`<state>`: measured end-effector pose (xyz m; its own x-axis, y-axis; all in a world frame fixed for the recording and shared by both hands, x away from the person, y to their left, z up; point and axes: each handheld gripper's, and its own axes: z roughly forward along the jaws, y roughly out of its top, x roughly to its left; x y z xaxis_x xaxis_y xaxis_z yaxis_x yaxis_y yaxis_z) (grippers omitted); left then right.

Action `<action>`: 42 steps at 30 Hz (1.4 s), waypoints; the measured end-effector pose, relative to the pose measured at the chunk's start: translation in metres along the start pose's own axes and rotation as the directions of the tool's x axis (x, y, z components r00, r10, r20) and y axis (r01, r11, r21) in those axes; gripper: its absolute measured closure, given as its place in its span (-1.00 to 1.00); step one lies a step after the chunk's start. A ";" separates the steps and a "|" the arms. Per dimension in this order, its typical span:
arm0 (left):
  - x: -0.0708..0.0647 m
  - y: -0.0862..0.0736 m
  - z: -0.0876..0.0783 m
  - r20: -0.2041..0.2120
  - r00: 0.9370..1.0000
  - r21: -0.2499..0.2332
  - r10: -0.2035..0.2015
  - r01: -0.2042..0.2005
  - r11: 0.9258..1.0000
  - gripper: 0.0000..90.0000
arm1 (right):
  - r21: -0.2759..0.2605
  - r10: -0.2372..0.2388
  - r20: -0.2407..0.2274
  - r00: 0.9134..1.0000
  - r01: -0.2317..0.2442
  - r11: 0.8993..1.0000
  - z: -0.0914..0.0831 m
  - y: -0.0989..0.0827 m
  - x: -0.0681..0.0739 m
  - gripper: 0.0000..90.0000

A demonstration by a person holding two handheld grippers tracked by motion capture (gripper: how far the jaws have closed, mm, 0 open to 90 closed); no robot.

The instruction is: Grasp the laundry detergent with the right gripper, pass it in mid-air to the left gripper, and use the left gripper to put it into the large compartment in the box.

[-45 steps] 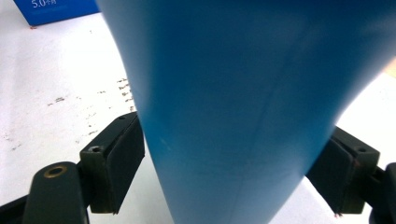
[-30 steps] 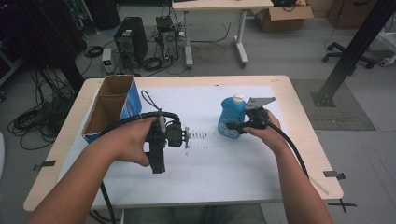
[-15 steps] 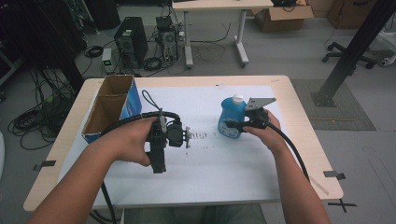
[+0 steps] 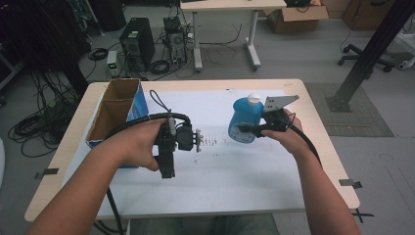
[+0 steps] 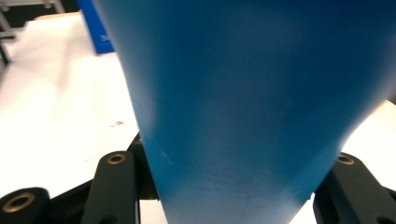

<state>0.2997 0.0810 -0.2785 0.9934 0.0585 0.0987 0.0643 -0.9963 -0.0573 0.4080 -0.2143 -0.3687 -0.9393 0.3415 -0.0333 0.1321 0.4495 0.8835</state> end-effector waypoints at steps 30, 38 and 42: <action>0.003 0.010 -0.021 -0.018 0.999 -0.001 0.027 -0.027 1.000 -0.99 | 0.048 -0.161 -0.319 0.934 0.186 0.981 0.006 0.029 0.080 0.01; 0.002 0.012 -0.024 -0.019 1.000 -0.010 0.025 -0.025 1.000 -0.99 | 0.027 -0.169 -0.337 0.926 0.189 0.982 0.022 0.026 0.094 0.01; 0.001 0.014 -0.027 -0.016 0.999 -0.015 0.030 -0.031 0.999 -0.99 | 0.012 -0.170 -0.333 0.927 0.185 0.983 0.031 0.024 0.100 0.01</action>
<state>0.2994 0.0653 -0.2524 0.9932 0.0271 0.1131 0.0324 -0.9984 -0.0457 0.3273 -0.1441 -0.3654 -0.9991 -0.0348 -0.0258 -0.0400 0.5144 0.8566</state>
